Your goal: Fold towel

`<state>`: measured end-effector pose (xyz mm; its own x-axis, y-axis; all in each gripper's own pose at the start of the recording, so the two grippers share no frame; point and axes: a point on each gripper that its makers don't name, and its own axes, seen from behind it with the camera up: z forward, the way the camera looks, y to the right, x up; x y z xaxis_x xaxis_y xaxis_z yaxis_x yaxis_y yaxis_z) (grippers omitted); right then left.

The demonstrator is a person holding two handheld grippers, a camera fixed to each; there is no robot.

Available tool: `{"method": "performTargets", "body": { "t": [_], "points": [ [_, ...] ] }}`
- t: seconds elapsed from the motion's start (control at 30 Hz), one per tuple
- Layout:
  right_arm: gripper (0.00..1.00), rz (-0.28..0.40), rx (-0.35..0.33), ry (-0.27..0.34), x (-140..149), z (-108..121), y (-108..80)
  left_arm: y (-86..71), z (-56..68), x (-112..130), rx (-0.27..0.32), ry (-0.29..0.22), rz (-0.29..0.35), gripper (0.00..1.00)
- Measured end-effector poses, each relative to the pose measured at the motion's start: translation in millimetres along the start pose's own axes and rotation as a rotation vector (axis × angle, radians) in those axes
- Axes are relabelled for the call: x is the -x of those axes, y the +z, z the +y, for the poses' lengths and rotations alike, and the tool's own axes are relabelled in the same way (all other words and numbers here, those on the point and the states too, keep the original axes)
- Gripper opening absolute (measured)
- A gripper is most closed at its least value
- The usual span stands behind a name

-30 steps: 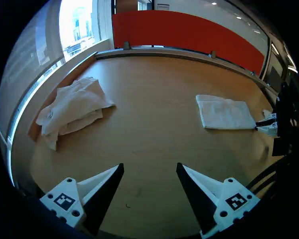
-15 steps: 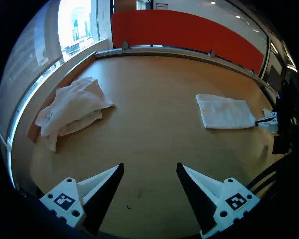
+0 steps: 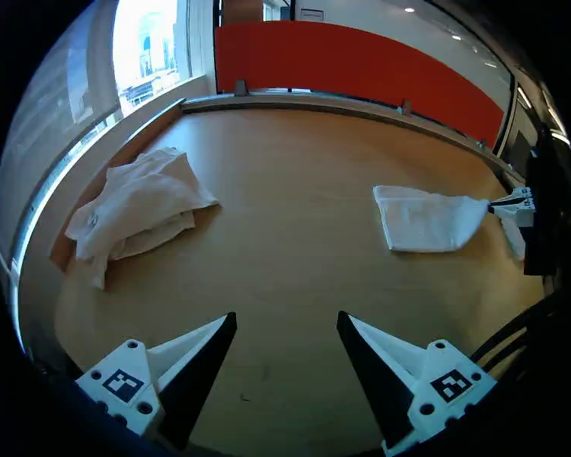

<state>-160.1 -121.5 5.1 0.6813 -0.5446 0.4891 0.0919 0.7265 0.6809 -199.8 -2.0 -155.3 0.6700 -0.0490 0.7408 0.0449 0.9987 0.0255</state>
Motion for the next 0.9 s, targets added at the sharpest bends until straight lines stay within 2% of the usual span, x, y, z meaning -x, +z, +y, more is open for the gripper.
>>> {"method": "performTargets", "body": {
  "t": [0.27,0.57,0.9],
  "points": [
    [0.05,0.046,-0.021,-0.079,-53,-8,2.7,-2.2,-2.1,-2,0.002,-0.009,0.009,0.98],
    [0.05,0.044,-0.045,-0.119,-70,-21,8.0,-7.2,-6.0,-3,0.007,-0.017,0.021,0.98],
    [0.05,0.043,-0.139,-0.208,-100,-66,25.4,-18.4,-11.0,-5,0.011,-0.050,0.035,0.98]
  ]
}}
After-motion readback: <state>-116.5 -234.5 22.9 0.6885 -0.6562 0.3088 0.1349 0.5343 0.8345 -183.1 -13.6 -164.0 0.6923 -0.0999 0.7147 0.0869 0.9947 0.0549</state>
